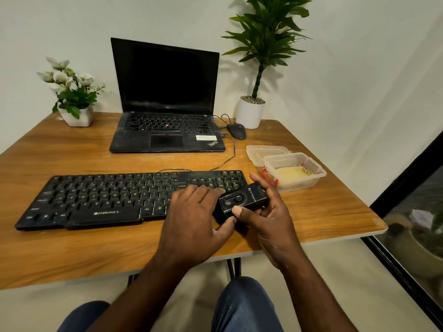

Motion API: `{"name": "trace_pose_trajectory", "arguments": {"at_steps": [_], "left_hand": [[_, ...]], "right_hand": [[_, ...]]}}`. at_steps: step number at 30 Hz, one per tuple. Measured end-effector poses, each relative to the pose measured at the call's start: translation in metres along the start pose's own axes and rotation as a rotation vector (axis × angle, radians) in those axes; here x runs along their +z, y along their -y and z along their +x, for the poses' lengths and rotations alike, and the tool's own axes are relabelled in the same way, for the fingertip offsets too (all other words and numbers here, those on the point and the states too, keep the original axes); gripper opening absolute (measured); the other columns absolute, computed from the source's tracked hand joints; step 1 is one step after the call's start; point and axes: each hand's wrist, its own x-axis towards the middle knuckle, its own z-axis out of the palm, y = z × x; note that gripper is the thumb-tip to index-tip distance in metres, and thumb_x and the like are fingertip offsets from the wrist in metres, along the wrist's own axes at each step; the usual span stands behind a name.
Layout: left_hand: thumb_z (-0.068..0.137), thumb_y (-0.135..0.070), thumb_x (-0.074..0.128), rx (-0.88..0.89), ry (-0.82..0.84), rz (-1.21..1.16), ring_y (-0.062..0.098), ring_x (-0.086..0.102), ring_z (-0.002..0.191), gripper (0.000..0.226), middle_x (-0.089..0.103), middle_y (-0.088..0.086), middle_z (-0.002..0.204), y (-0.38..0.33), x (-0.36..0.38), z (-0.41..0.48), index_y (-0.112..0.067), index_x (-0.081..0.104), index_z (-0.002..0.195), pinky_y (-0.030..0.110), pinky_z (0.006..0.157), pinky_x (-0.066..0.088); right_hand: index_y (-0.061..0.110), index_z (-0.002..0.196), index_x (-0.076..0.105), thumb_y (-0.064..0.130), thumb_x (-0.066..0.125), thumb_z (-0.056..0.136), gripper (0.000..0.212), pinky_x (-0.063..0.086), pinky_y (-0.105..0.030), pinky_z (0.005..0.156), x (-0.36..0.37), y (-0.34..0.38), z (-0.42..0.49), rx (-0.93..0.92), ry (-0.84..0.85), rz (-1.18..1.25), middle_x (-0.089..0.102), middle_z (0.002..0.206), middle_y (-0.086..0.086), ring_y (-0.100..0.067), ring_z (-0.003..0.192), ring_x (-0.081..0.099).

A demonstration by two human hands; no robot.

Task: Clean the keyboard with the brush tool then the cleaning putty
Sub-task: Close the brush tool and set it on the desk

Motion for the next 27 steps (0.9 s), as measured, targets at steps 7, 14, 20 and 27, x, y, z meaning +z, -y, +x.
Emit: {"name": "trace_pose_trajectory", "arguments": {"at_steps": [7, 14, 20, 27], "left_hand": [[0.085, -0.068, 0.044, 0.011, 0.065, -0.015, 0.013, 0.050, 0.113, 0.072, 0.066, -0.009, 0.124, -0.001, -0.004, -0.001, -0.027, 0.056, 0.143, 0.040, 0.098, 0.041], [0.083, -0.070, 0.044, 0.018, 0.085, 0.011, 0.011, 0.046, 0.115, 0.071, 0.064, -0.012, 0.127, 0.002, -0.006, -0.004, -0.033, 0.053, 0.143, 0.037, 0.098, 0.039], [0.085, -0.068, 0.057, 0.100, 0.068, 0.063, 0.012, 0.047, 0.112, 0.067, 0.064, -0.014, 0.125, 0.004, -0.002, -0.006, -0.034, 0.053, 0.142, 0.038, 0.095, 0.041], [0.087, -0.055, 0.069, 0.287, 0.035, 0.164, 0.016, 0.053, 0.110, 0.052, 0.067, -0.011, 0.120, -0.009, 0.013, 0.001, -0.030, 0.064, 0.132, 0.041, 0.094, 0.046]], "right_hand": [[0.029, 0.128, 0.059, 0.002, 0.088, 0.073, 0.069, 0.062, -0.043, 0.085, -0.004, 0.000, -0.005, -0.027, -0.029, -0.145, 0.069, 0.123, 0.002, -0.021, 0.114, 0.069], [0.029, 0.119, 0.059, 0.012, 0.094, 0.067, 0.066, 0.061, -0.029, 0.076, -0.006, 0.001, -0.009, -0.066, -0.027, -0.324, 0.071, 0.111, 0.014, -0.008, 0.105, 0.070], [0.033, 0.107, 0.062, 0.046, 0.092, 0.052, 0.064, 0.061, -0.028, 0.076, -0.048, 0.012, -0.014, -0.048, -0.175, -0.506, 0.073, 0.103, 0.016, -0.003, 0.096, 0.069], [0.027, 0.109, 0.062, 0.042, 0.093, 0.057, 0.062, 0.052, -0.017, 0.065, -0.108, 0.030, -0.005, 0.013, -0.233, -0.652, 0.070, 0.103, 0.011, -0.005, 0.089, 0.068]]}}
